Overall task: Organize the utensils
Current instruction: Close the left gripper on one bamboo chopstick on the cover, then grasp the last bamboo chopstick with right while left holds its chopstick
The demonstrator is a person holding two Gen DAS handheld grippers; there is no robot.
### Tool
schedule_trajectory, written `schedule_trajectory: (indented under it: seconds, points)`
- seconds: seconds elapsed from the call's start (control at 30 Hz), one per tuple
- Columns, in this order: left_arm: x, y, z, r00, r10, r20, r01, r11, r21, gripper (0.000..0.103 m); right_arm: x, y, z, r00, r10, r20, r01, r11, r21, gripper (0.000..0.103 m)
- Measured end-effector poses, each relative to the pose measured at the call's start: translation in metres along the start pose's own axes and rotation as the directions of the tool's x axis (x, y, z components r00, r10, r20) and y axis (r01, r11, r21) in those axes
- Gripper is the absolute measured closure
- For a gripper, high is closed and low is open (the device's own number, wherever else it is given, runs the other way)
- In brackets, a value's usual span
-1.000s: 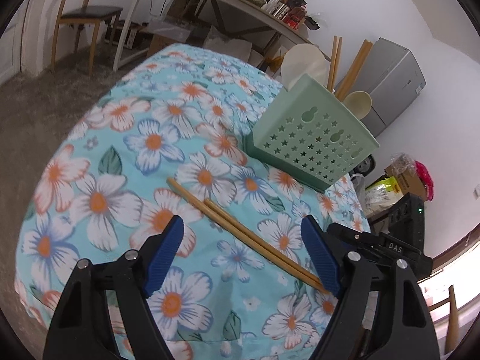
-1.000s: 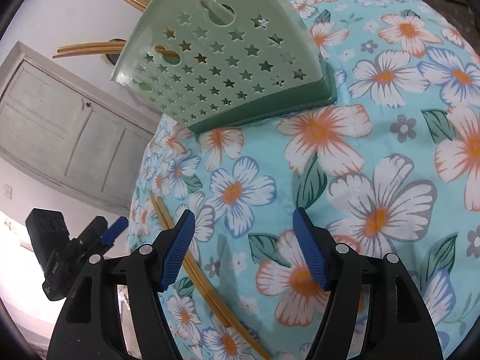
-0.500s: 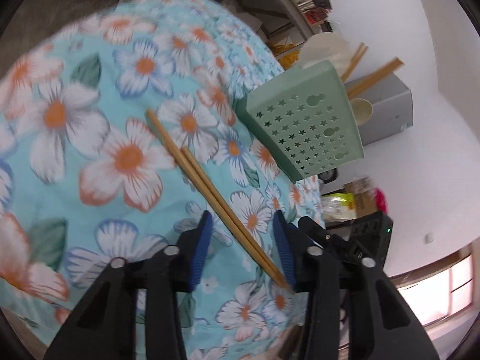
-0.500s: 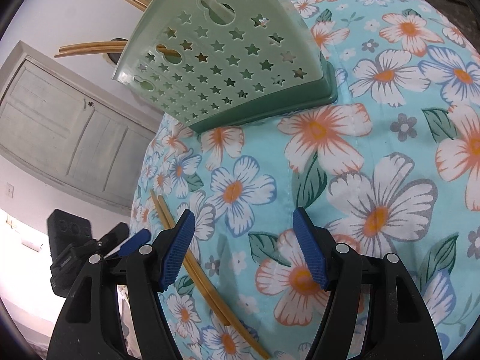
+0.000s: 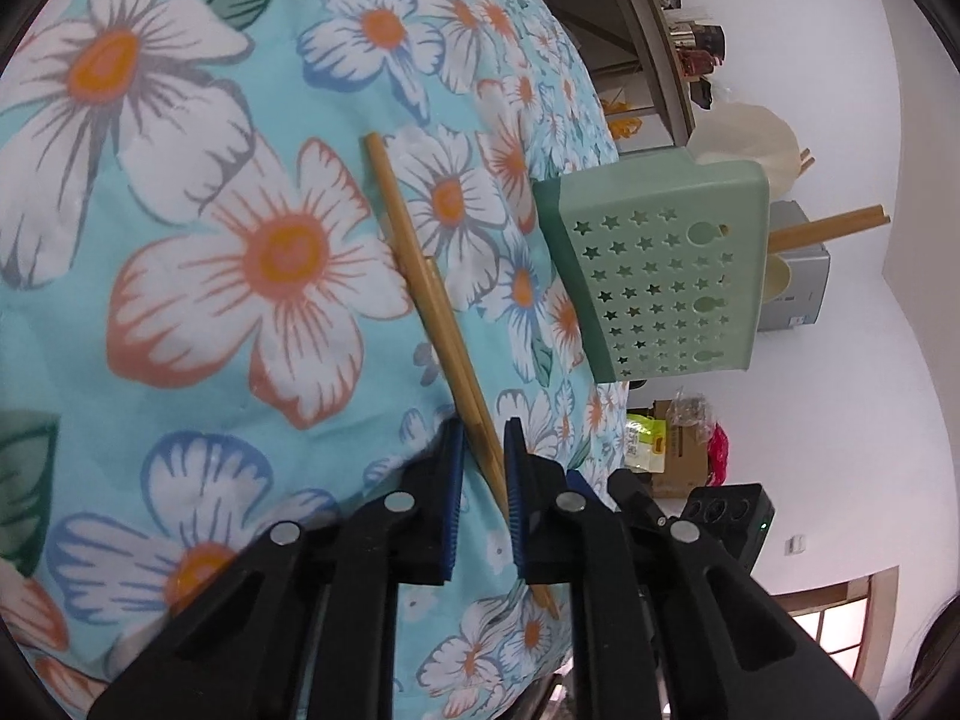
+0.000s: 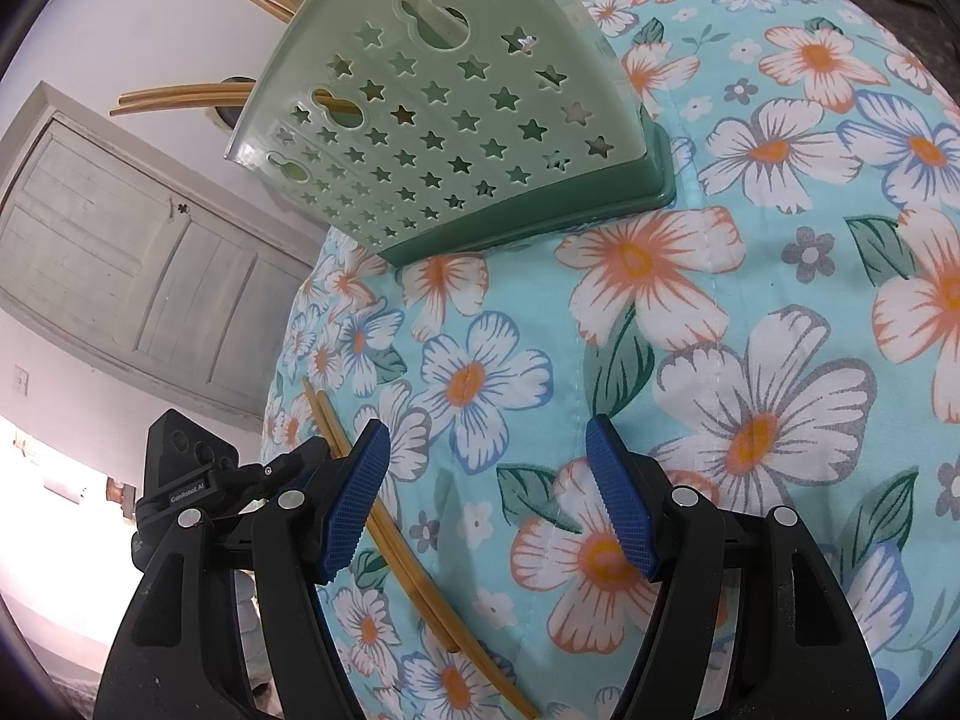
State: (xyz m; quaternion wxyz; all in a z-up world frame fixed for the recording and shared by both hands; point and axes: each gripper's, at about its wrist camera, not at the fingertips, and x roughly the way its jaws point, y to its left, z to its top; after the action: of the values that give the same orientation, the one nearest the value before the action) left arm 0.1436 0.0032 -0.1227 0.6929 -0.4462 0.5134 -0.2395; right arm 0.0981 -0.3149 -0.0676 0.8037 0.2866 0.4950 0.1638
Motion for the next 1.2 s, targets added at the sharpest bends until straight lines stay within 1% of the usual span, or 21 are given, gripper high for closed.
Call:
schedule_trajectory:
  seconds: [0.1,0.2,0.3,0.47,0.6,0.73,0.83,0.93,1.0,1.13,1.2]
  points:
    - [0.003,0.001,0.000,1.000,0.003,-0.001,-0.003,1.000,-0.011,0.092,0.000,0.000,0.000,1.000,0.001,0.000,-0.001,1.000,0.001,0.038]
    - [0.005,0.000,-0.001,1.000,0.025,-0.003,-0.025,1.000,-0.012,0.089,0.000,0.000,0.000,1.000,0.000,0.001,0.000,1.000,0.000,0.038]
    - [0.008,-0.005,-0.002,0.999,0.054,0.001,-0.054,0.999,0.007,0.089,0.000,0.000,0.000,1.000,0.002,0.001,-0.002,1.000,0.000,0.038]
    - [0.011,-0.011,-0.005,0.995,0.095,0.015,-0.096,0.995,0.041,0.092,0.001,0.000,0.001,1.000,0.005,0.001,-0.005,1.000,0.002,0.038]
    - [0.008,-0.012,-0.002,0.994,0.109,-0.003,-0.109,0.993,0.035,0.093,0.001,0.000,0.001,1.000,0.005,0.001,-0.005,1.000,0.001,0.038]
    - [0.001,-0.015,0.001,0.991,0.129,-0.028,-0.127,0.990,0.055,0.093,0.001,0.000,0.002,1.000,0.007,0.001,-0.007,1.000,0.002,0.038]
    - [-0.008,-0.016,0.003,0.987,0.156,-0.042,-0.153,0.985,0.076,0.094,0.001,0.000,0.002,1.000,0.006,0.001,-0.006,1.000,0.001,0.038]
    - [-0.015,-0.013,0.003,0.976,0.204,-0.078,-0.196,0.975,0.100,0.094,0.001,0.000,0.002,1.000,0.005,0.000,-0.005,1.000,0.000,0.038]
    - [-0.023,-0.009,0.004,0.971,0.225,-0.087,-0.215,0.971,0.106,0.093,0.001,0.000,0.002,1.000,0.007,0.001,-0.007,1.000,0.001,0.038]
    - [-0.038,-0.004,0.006,0.964,0.256,-0.071,-0.247,0.962,0.119,0.092,0.001,0.000,0.002,1.000,0.005,0.002,-0.005,1.000,-0.001,0.038]
    - [-0.042,-0.003,0.008,0.965,0.255,-0.064,-0.246,0.963,0.113,0.092,0.001,0.000,0.002,1.000,0.005,0.001,-0.005,1.000,-0.002,0.038]
